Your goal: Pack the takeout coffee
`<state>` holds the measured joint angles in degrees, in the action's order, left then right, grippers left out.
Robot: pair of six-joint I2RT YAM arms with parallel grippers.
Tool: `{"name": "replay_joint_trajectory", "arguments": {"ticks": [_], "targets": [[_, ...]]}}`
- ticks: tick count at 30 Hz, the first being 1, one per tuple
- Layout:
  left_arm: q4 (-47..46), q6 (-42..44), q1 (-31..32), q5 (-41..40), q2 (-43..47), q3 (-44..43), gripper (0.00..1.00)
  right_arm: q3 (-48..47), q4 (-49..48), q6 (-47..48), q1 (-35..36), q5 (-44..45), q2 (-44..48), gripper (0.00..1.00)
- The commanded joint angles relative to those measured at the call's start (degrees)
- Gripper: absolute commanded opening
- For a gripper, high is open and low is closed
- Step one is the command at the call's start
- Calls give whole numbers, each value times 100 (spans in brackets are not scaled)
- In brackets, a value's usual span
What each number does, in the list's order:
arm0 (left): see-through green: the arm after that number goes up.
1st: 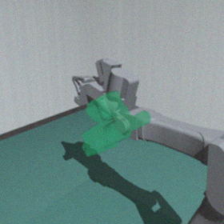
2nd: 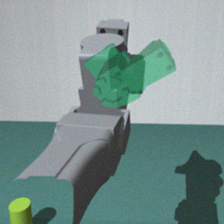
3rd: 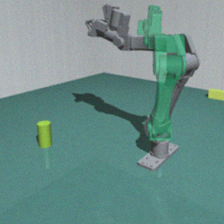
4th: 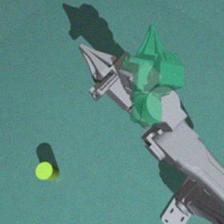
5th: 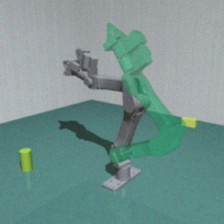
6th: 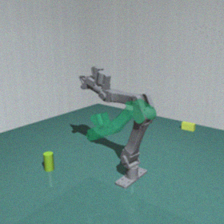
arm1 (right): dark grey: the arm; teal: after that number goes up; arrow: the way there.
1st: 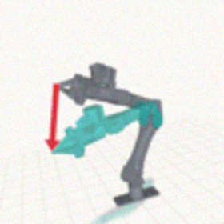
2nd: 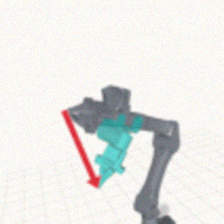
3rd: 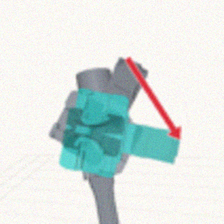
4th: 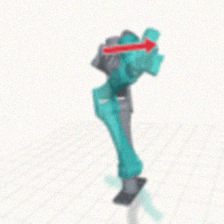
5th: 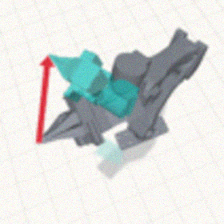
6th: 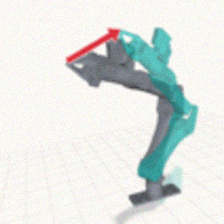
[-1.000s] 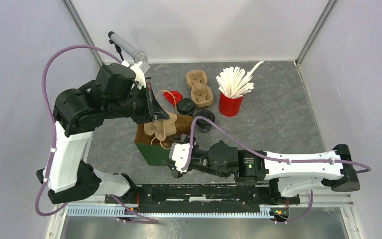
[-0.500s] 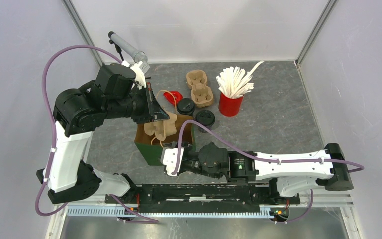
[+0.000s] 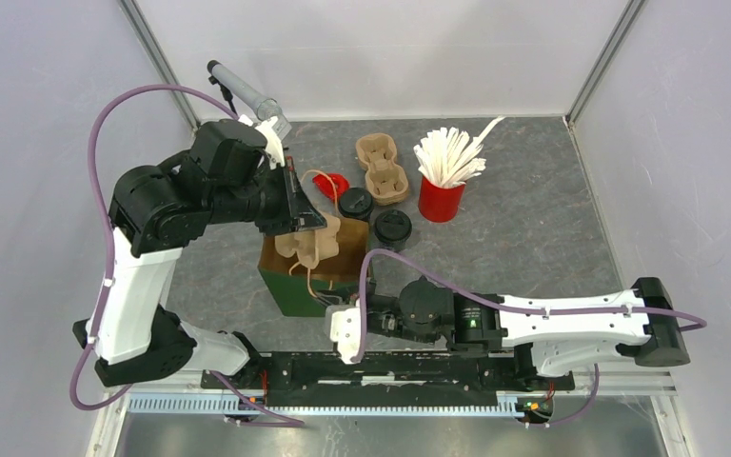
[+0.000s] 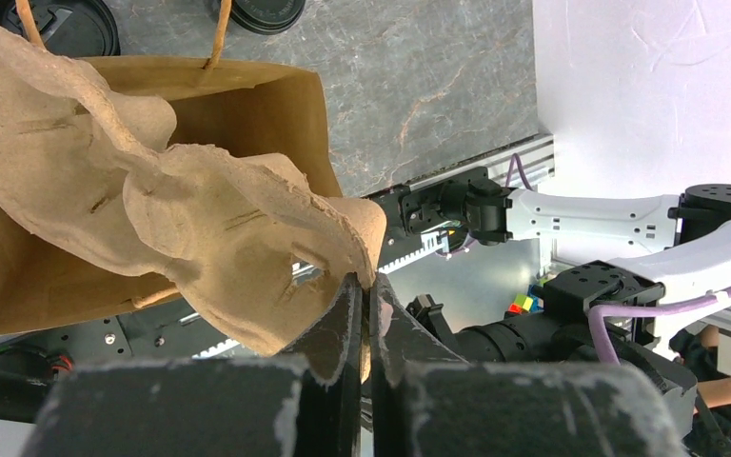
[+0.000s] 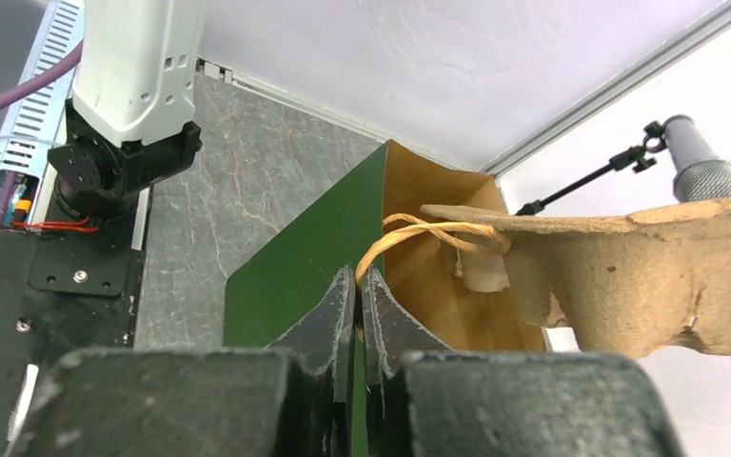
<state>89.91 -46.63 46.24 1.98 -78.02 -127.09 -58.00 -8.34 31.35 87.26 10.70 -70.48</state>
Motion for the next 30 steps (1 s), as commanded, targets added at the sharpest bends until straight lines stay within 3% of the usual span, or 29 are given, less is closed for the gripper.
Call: {"name": "replay_joint_trajectory", "arguments": {"ticks": [1,12,19,30], "targets": [[389,22,-18,-75,-71,65,2,194,-384,607,20,-378,293,6],[436,110,-18,-75,-120,526,2,708,-391,1673,20,-1302,612,8],[438,-118,-14,-13,-122,688,2,764,-512,1633,20,-1107,577,8],[272,-1238,-18,445,-40,598,2,1142,-965,1401,21,-833,727,6]]}}
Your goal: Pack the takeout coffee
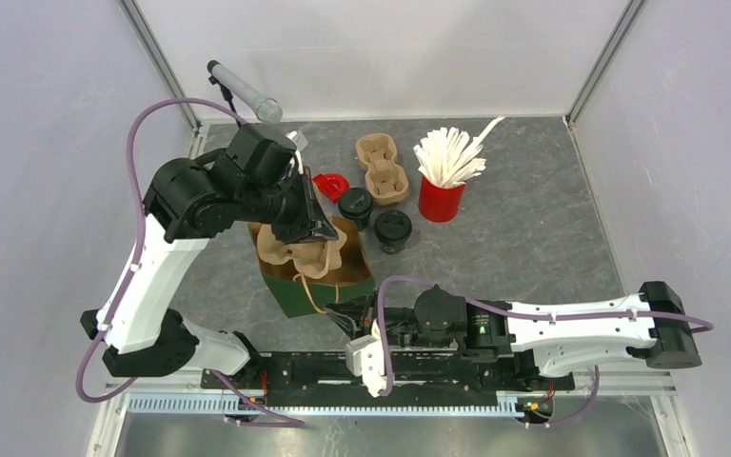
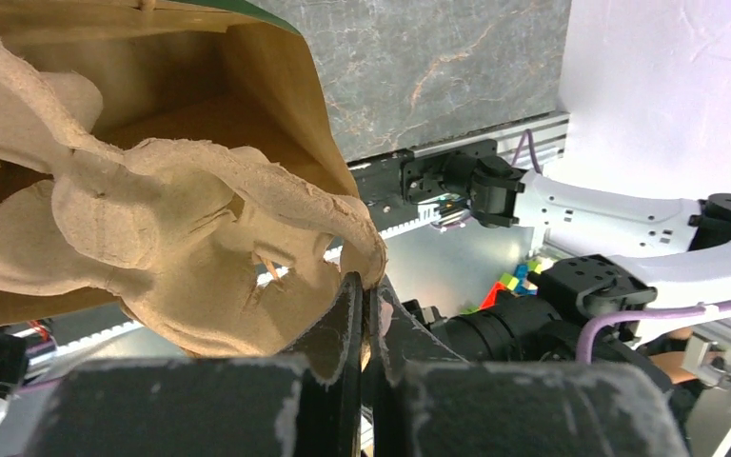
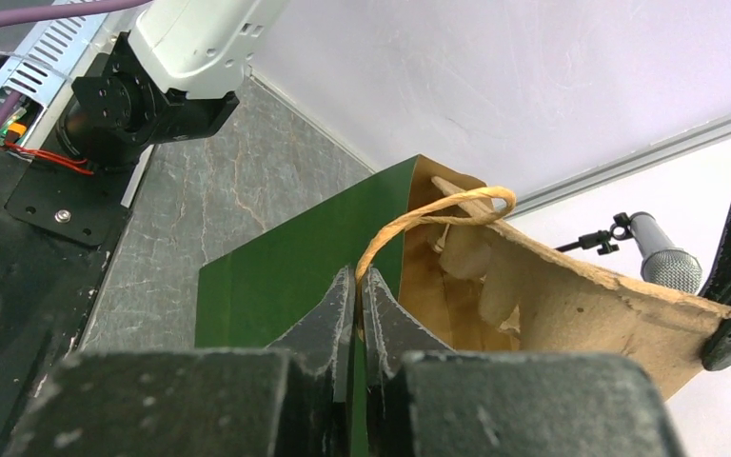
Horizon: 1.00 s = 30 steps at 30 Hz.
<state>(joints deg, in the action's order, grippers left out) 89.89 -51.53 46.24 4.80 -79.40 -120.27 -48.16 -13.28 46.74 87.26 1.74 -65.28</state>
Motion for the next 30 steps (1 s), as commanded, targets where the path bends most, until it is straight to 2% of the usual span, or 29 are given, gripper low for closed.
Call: {"name": "replay_joint_trajectory", "arguments": {"ticks": [1,6,10,15,22,30], "targets": [[244,-835,-18,140,141,-33,2,198,-501,-139,20,64,229,6],[-70,-1403,-18,97,390,401,2,382,-602,-124,19,42,366,6],[-796,-1886,-27,-26,755,1077,2,514,-659,-104,24,-3,425,6],[-1725,-2266,-40,-16,850,1487,2,469,-785,-149,19,350,354,6],[-1677,-2268,-71,-428,764,1340,2,114,-718,-571,14,651,153,9],[-1739,-2898,-78,-612,1109,1979,2,83,-702,-758,-22,652,39,7]]}}
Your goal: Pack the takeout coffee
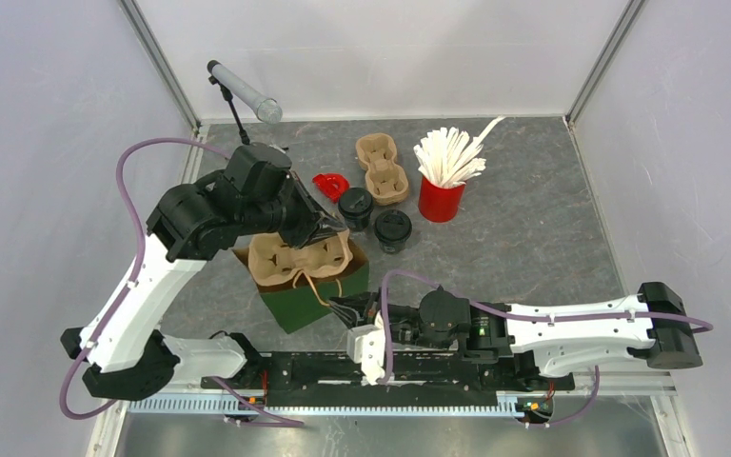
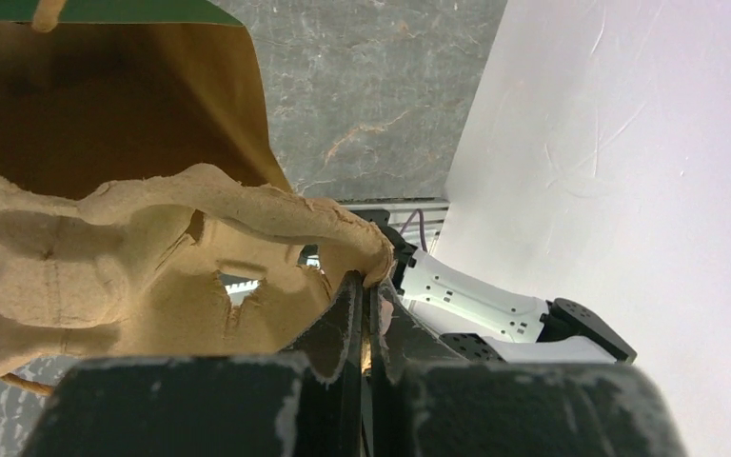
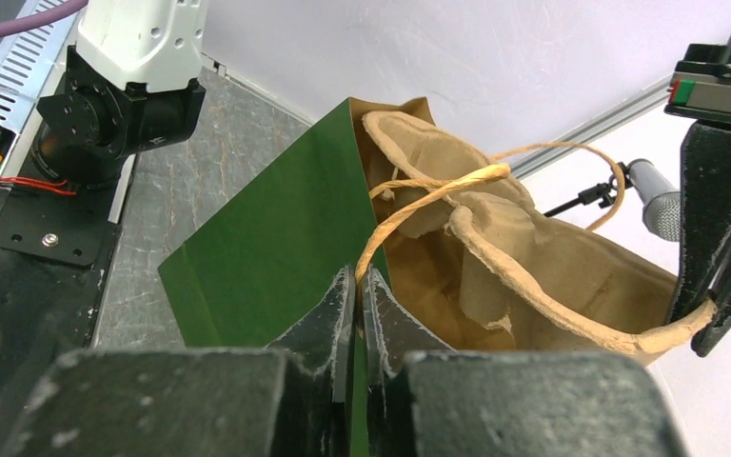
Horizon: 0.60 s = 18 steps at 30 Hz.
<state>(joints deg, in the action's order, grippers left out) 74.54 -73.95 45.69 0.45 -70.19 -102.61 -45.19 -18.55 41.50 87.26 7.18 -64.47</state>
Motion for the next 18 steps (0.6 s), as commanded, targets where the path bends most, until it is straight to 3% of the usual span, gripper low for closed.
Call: {"name": "replay_joint_trajectory", "arguments": {"ticks": [1,14,18], "targets": [[-294,-778,-25,-168,259,296,2,-218,-164,-247,-32,104,-52,7],[-1278,-1979,-25,-840,838,770,2,-175,-220,-350,-112,-11,-116,5],[-951,-1881,-23,-1019,808,740,2,-210,-226,-350,-131,-5,-116,6]]}}
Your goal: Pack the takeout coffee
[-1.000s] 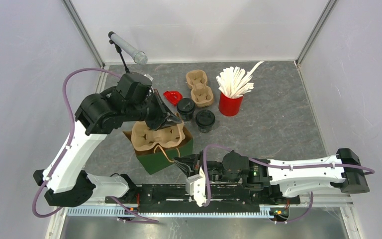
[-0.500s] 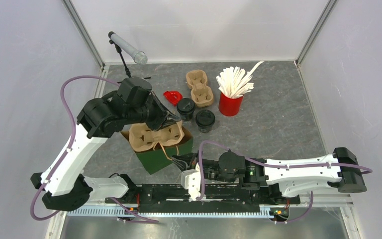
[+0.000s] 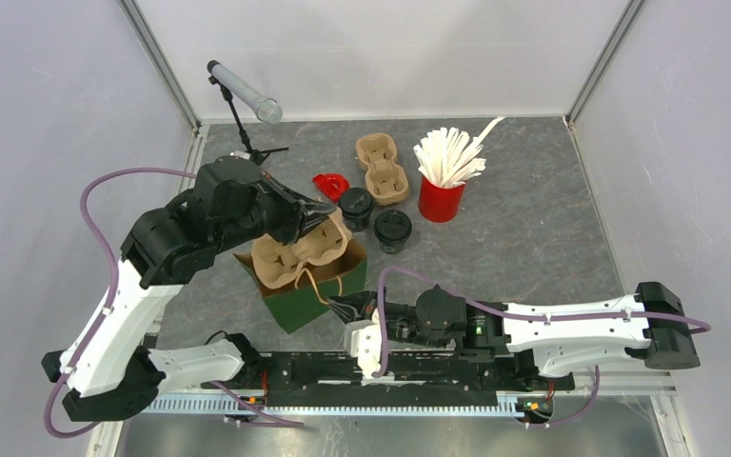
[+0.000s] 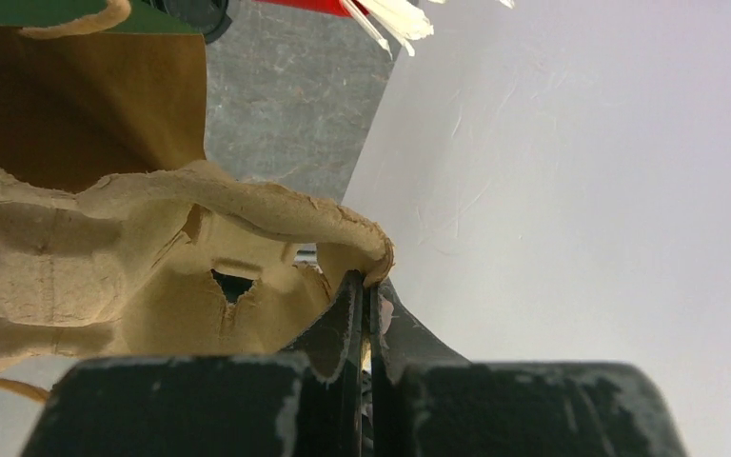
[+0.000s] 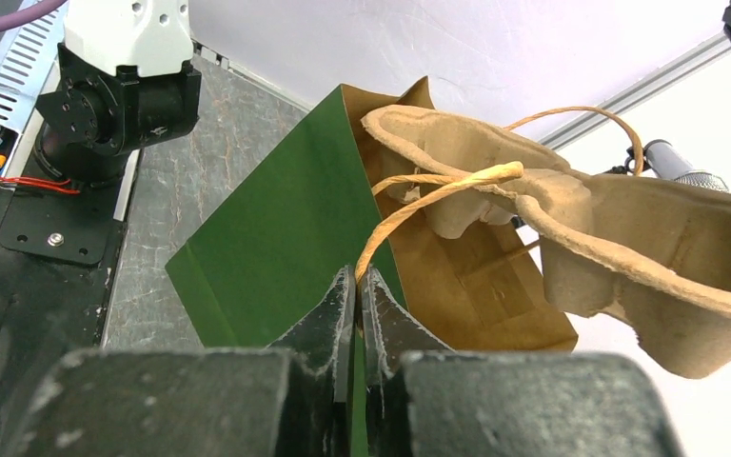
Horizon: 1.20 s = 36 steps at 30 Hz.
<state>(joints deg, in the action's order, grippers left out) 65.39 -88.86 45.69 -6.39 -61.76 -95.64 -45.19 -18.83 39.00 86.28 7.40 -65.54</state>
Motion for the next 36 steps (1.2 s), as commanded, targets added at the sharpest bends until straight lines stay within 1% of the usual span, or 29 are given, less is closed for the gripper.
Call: {"name": "replay_joint_trajectory", "arguments": {"ticks": [1,4,5,8,9,10,13,16,18,21,23,25,27,28,29,30,31,33,34,35,36], "targets": [[18,-429,-23,-391,52,143,2,-205,-202,-102,-40,-12,0,7],[67,-769,-25,-618,400,610,3,-162,-224,-112,-58,26,46,8],[33,-870,-25,-679,490,750,6,-142,-238,-116,-59,30,61,8],[-245,-913,-21,-684,639,1097,19,-96,-288,-147,-67,41,73,10],[-278,-887,-25,-658,634,1140,26,-100,-288,-163,-67,50,76,11],[-337,-816,-25,-631,627,1152,33,-104,-289,-173,-67,45,76,11],[-438,-496,-25,-594,539,1016,48,-104,-303,-230,-76,76,84,12],[-467,-85,-25,-651,441,763,57,-130,-297,-278,-98,100,61,13],[-540,11,-25,-721,474,731,63,-184,-297,-322,-124,92,24,13],[-836,226,-25,-843,623,781,67,-265,-325,-397,-167,65,-7,12],[-869,592,-25,-919,643,645,67,-365,-288,-445,-199,52,-20,10],[-565,1079,-28,-951,533,253,68,-572,-110,-506,-221,76,-68,8],[15,1637,-27,-976,339,-273,68,-743,74,-595,-226,136,-122,9],[326,1863,-34,-1014,214,-588,68,-784,158,-643,-223,135,-147,11],[698,2008,-33,-1059,116,-808,68,-790,194,-684,-226,135,-156,15],[969,2193,-33,-1103,47,-1019,68,-782,216,-776,-221,194,-152,23],[1266,2347,-34,-1176,1,-1154,68,-781,249,-867,-226,238,-157,26],[1802,2577,-30,-1357,-59,-1360,69,-888,380,-1069,-232,332,-152,29],[1969,2689,-33,-1394,-49,-1389,69,-1029,480,-1166,-234,376,-161,32],[2054,2817,-34,-1433,-42,-1413,70,-1185,602,-1305,-233,450,-171,38],[2124,2912,-34,-1468,-6,-1410,70,-1297,694,-1419,-234,519,-162,41]]}}
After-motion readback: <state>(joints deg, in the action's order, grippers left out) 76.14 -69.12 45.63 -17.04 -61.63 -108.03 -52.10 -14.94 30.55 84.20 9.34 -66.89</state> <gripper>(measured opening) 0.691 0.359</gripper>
